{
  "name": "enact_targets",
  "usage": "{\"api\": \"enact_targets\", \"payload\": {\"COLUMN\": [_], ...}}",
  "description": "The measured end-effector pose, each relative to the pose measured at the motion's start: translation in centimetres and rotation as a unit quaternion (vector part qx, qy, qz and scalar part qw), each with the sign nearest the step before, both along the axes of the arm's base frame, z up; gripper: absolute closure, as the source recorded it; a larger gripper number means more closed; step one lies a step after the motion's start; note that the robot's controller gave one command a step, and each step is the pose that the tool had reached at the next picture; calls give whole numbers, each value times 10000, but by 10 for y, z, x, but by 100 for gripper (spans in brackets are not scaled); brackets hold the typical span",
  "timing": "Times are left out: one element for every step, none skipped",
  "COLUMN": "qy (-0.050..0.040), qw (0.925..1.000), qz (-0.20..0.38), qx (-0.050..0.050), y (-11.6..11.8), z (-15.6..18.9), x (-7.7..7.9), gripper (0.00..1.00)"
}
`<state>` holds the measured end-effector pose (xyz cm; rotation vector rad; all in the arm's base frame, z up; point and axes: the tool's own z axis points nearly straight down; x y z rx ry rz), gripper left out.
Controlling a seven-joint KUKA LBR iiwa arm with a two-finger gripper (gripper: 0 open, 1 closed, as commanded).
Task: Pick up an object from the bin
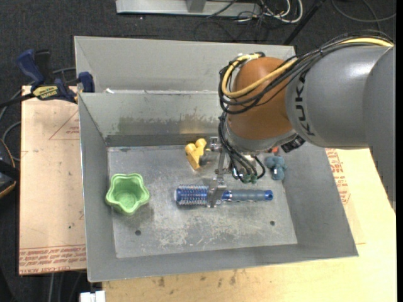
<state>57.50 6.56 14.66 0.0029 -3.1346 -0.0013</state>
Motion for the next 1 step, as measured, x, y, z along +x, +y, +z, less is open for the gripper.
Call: {"api": "enact_targets", "payload": {"qy": [-67], "qw": [9927], "qz": [1206], "qx": [-5], "y": [-34], "z": [27], "x": [43], "gripper": [0]}}
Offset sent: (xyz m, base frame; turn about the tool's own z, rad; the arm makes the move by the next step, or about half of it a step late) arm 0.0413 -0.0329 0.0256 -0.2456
